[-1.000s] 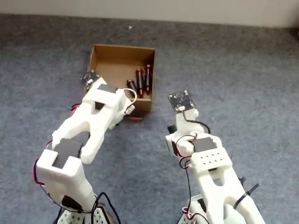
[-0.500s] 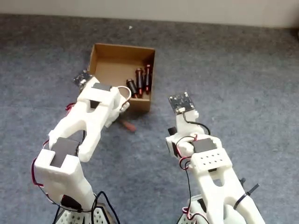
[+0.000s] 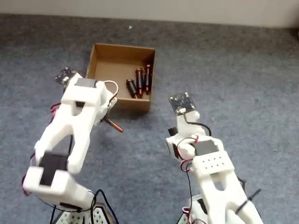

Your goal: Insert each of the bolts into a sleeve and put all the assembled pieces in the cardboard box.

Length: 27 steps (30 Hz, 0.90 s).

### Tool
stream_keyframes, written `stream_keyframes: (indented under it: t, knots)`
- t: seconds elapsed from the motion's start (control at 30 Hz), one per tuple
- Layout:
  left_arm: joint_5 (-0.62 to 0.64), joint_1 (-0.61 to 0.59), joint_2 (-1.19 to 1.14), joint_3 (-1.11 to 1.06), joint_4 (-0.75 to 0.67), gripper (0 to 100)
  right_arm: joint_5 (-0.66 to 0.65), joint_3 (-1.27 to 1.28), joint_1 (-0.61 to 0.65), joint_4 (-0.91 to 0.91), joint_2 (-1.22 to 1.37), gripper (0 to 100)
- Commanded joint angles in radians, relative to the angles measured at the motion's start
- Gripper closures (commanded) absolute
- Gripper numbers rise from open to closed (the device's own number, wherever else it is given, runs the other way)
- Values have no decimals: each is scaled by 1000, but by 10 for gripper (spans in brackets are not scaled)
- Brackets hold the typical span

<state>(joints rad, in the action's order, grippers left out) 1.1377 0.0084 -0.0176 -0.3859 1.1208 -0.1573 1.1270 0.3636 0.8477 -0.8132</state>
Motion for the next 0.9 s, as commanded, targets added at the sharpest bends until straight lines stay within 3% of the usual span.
stream_keyframes:
  t: [0.0,0.43,0.6,0.87]
  knots:
    - [-92,-5,236,-93,-46,995,2,8,21,64,-216,993]
    - [-330,116,1007,-582,-423,995,0,222,94,71,-834,993]
    - [-344,150,1194,-642,-448,995,-115,291,189,71,-970,991]
    - [-344,231,1388,-653,-443,995,-183,358,364,68,-1021,992]
